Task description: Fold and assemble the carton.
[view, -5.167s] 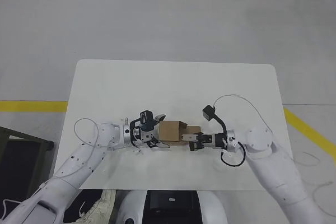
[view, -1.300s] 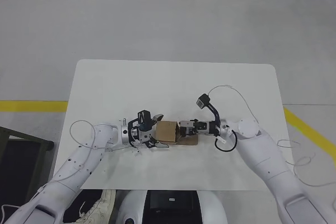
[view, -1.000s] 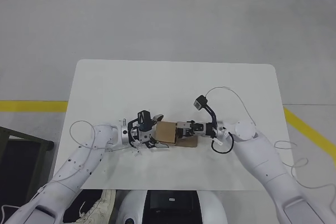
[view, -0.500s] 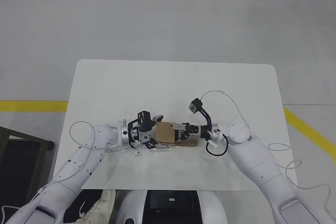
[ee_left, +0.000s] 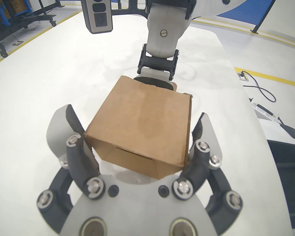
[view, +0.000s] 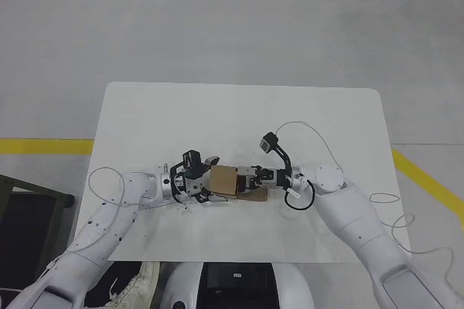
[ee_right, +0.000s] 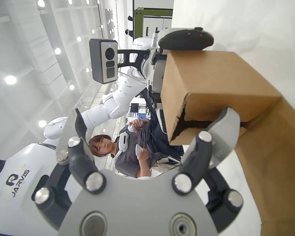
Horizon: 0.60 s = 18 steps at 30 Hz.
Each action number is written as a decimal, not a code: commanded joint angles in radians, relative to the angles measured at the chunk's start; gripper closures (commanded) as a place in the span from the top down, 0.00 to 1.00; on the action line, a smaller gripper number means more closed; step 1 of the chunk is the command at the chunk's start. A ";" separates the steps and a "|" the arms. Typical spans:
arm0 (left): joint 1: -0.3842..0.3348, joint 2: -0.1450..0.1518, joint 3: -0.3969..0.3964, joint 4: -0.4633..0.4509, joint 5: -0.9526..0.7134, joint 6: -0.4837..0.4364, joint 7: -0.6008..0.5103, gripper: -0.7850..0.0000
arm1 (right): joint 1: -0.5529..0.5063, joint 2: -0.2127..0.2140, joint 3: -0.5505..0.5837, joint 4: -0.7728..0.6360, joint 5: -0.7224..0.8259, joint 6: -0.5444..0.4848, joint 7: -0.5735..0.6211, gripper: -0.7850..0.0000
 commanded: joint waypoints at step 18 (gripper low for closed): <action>-0.023 0.026 -0.033 0.078 0.103 -0.038 0.108 1.00 | 0.043 -0.039 -0.028 0.070 0.015 -0.012 0.024 1.00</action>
